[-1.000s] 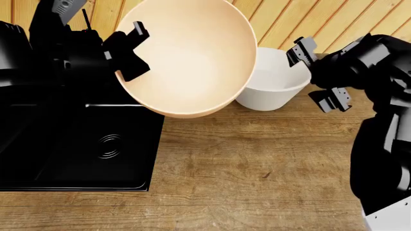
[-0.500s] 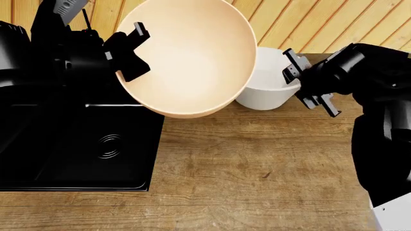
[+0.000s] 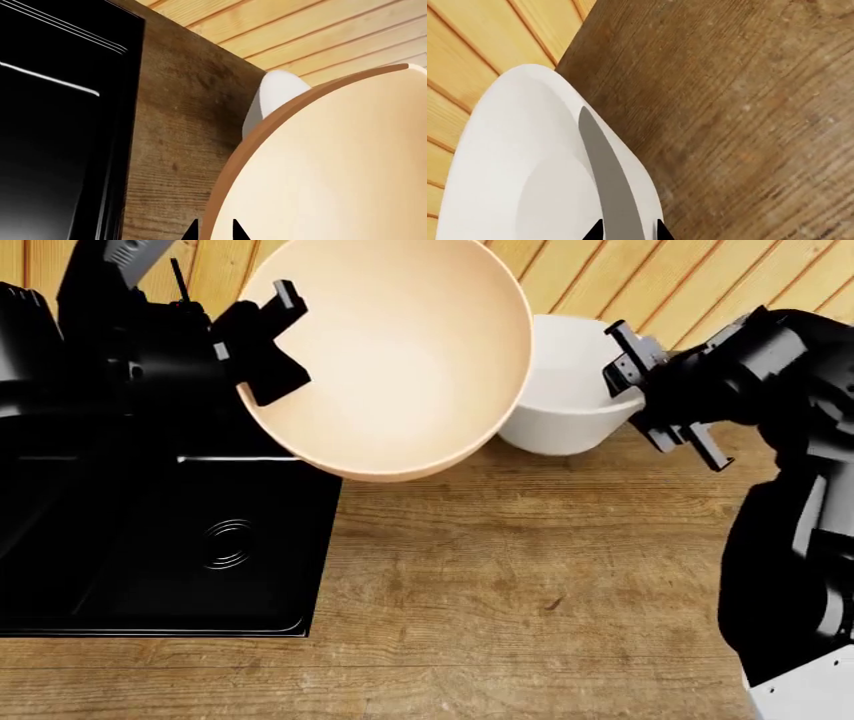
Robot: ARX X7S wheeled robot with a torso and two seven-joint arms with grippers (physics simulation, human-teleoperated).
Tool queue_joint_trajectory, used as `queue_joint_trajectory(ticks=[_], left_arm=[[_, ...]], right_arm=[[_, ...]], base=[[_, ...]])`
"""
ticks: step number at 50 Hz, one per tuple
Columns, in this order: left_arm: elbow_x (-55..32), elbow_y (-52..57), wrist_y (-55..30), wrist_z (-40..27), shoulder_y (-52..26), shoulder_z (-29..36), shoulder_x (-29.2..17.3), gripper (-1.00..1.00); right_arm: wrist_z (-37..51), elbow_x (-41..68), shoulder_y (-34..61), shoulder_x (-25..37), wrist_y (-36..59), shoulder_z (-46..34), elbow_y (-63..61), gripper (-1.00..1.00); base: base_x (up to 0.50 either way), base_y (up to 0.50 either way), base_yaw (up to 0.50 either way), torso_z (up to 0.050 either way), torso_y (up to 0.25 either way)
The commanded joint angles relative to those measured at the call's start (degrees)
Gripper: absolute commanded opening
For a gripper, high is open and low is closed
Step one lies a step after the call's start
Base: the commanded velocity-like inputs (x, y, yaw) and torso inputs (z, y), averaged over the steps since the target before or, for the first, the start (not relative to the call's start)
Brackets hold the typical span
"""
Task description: Stack the bowls in the sink.
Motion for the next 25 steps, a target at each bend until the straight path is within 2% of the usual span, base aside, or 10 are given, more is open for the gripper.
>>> queue_joint_trajectory(ticks=[1,17,25], left_arm=[[-0.2,0.4,0.6,1.7,-0.4,-0.3,-0.6,-1.00],[-1.7,3.3,2.4,0.3,-0.7,-1.3,-2.3,-1.00],[-1.7,4.2,3.0,0.4,-0.2,-1.5,-3.0,-1.00]], right_arm=[[6.3,4.4,-2.6,-0.8,5.3,3.9,-11.3,-1.00],[14.1,10.3,-6.5,-0.3,13.4,7.4,-26.5,-1.00],[12.1,14.1,-8.1,-0.2,15.8,7.7,-33.6,-1.00]], base=[[0.00,0.00,0.00,0.000,0.000],[0.00,0.00,0.00,0.000,0.000],[0.00,0.00,0.00,0.000,0.001]])
